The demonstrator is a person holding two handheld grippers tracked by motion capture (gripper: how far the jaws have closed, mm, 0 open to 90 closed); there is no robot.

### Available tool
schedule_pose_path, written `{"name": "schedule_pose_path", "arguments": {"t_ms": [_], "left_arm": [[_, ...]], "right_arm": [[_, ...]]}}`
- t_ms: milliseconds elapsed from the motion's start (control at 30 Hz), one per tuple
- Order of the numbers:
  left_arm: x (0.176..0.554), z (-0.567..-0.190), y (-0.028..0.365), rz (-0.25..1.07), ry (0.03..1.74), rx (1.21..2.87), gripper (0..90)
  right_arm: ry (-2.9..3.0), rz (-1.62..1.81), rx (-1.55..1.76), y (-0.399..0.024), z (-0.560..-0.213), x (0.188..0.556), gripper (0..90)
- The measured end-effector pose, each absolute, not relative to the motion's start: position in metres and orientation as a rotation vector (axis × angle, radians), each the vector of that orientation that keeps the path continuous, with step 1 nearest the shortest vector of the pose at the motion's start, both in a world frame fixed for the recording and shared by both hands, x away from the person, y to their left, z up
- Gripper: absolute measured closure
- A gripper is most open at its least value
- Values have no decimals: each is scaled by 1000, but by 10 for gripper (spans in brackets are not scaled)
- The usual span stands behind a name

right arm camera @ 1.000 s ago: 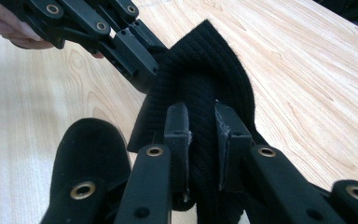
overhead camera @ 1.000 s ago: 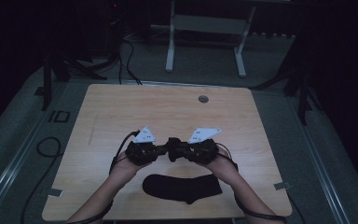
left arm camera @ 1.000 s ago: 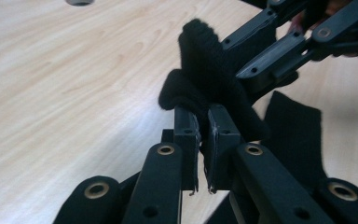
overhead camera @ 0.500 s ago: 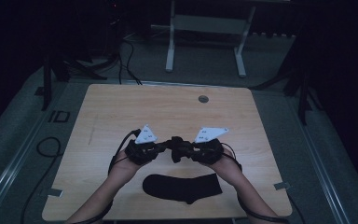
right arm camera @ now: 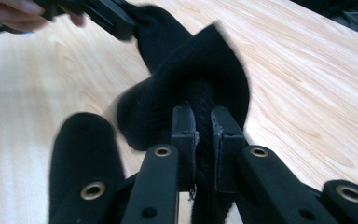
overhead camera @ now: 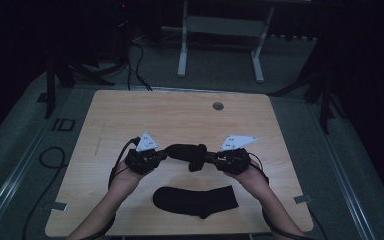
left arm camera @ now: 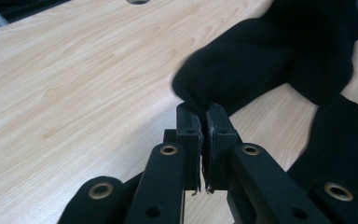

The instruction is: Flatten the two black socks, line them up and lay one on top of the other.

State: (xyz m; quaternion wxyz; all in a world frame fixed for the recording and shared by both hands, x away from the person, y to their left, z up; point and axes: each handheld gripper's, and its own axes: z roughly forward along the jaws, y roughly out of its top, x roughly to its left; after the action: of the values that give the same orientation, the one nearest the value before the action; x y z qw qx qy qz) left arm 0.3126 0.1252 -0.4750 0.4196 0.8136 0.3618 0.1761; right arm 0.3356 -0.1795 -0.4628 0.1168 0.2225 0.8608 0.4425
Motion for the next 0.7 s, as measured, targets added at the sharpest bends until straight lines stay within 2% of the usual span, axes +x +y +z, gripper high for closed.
{"name": "schedule_pose_path", "arguments": {"t_ms": [300, 633, 700], "left_arm": [[315, -486, 144, 428, 996, 2014, 867], [324, -529, 147, 273, 1072, 2109, 865], [326, -535, 146, 225, 1077, 2128, 865]], "right_arm": [[2511, 1229, 753, -205, -473, 348, 820], [2643, 1043, 816, -202, -523, 368, 813], [2657, 1042, 837, -201, -530, 371, 784]]}}
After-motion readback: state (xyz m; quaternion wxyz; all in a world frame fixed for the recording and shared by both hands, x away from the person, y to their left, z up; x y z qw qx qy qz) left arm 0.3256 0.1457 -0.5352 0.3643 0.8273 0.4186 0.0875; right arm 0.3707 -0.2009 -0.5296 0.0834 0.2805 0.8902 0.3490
